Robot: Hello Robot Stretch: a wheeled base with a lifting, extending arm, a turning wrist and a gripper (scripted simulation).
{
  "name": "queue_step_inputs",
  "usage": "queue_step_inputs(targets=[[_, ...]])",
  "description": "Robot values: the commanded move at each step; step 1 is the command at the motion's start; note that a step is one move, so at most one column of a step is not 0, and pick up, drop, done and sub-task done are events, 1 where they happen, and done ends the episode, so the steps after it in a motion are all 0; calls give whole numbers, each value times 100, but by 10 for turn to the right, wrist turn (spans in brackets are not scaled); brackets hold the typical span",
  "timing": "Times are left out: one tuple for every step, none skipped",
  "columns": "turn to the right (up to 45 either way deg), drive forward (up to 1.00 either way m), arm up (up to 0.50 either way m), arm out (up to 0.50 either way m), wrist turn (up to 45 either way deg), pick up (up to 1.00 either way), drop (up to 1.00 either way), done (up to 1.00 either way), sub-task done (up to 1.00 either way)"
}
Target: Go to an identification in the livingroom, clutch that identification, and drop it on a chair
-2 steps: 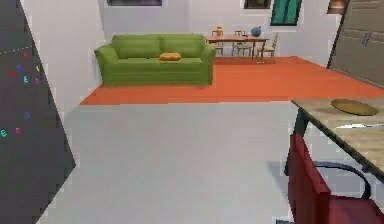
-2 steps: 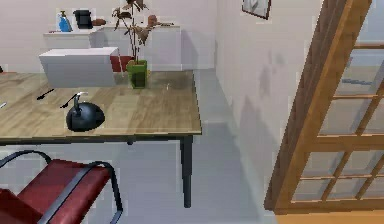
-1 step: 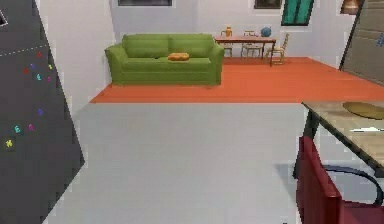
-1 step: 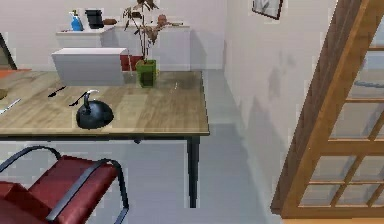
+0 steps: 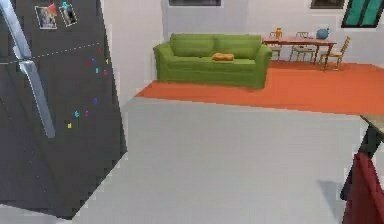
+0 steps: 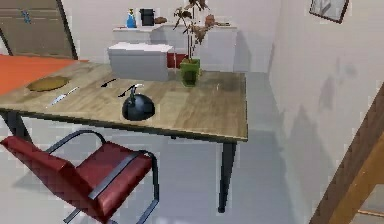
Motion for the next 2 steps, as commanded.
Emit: queue_step_inputs(targets=[[0,20,0,0,0,0,0,0,0],[90,0,0,0,0,0,0,0,0]])
